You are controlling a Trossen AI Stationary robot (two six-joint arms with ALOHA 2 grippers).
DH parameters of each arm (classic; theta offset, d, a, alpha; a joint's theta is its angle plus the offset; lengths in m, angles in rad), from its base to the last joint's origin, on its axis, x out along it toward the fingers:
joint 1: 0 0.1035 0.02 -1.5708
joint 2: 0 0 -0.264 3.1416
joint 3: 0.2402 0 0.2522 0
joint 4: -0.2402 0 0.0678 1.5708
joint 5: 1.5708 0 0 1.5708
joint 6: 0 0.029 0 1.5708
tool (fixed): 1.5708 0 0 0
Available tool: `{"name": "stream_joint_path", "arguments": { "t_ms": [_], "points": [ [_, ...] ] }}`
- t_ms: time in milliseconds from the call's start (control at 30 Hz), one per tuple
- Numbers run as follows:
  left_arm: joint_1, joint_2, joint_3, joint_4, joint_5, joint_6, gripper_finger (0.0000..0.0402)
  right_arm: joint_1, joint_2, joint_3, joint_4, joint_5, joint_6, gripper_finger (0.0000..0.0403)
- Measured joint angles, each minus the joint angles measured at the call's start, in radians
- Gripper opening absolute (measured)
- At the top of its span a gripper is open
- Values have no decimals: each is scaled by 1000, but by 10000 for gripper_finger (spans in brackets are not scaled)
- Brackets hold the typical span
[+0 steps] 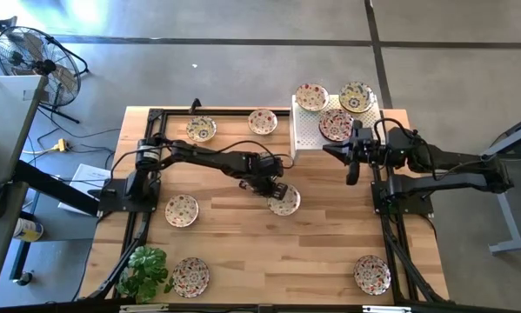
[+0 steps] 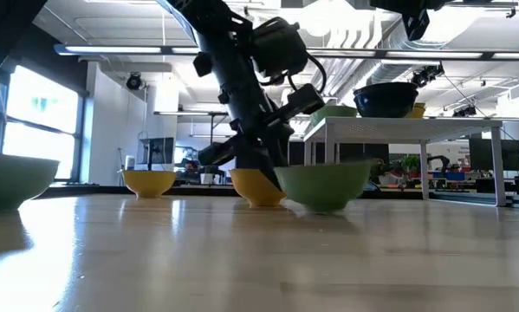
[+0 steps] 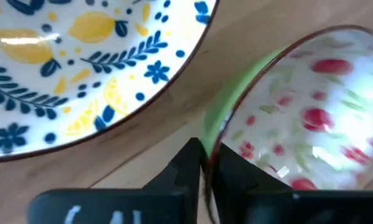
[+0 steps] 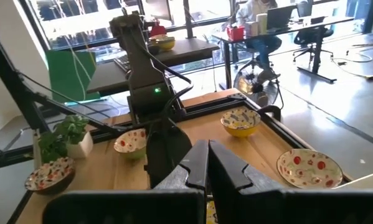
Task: Pick & Place Mini bowls
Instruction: Stack the green patterned bowl on top of the green bowl on the shelf
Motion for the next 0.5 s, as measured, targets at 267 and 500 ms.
{"name": "stream_joint_path", "arguments": {
  "t_ms": [267,500],
  "points": [
    [19,0,1,0,5,11,83,0,0,0,0,24,0,0],
    [18,-38,2,7,67,96,118,0,0,0,0,24,0,0]
  ]
}}
